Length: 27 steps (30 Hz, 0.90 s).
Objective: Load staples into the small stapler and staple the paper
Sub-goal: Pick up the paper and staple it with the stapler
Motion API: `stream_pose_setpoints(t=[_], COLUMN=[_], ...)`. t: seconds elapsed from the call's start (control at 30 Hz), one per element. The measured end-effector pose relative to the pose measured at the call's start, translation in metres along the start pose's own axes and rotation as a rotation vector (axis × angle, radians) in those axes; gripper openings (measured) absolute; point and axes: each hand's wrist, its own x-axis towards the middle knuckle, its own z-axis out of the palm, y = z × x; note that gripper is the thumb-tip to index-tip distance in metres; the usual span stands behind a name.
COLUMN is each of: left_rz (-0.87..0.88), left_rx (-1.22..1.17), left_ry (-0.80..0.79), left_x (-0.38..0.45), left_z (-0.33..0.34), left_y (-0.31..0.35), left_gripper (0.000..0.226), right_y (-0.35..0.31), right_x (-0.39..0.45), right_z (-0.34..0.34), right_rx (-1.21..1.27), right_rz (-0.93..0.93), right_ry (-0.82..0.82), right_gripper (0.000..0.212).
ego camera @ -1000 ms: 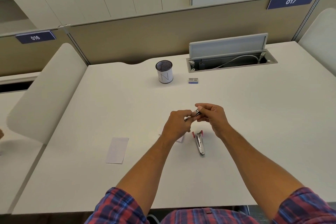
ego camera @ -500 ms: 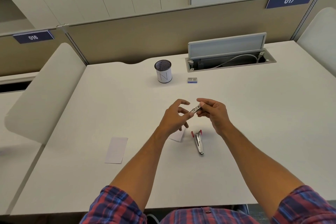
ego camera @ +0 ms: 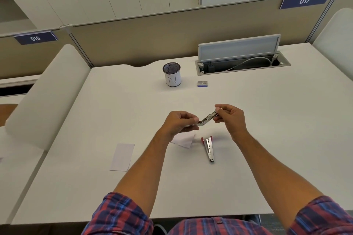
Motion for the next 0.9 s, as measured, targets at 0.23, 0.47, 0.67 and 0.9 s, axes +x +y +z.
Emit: stream_pose_setpoints(t=[0.23, 0.47, 0.67, 0.9], left_rz=[0.129, 0.326, 0.551, 0.730], left_rx=[-0.069, 0.536, 0.840, 1.067], left_ry=[0.161, 0.403, 0.467, 0.564], left_x=[0.007, 0.003, -0.002, -0.003], left_z=[0.017, 0.041, 0.040, 0.039], left_y=[-0.011, -0.026, -0.029, -0.021], left_gripper=[0.046, 0.046, 0.058, 0.048], right_y=[0.001, -0.003, 0.001, 0.002], right_x=[-0.008, -0.010, -0.012, -0.012], right_z=[0.009, 0.022, 0.016, 0.017], right_rx=[-0.137, -0.060, 0.113, 0.205], right_rz=[-0.074, -0.133, -0.118, -0.087], right_ry=[0.007, -0.127, -0.221, -0.294], right_gripper=[0.009, 0.011, 0.018, 0.020])
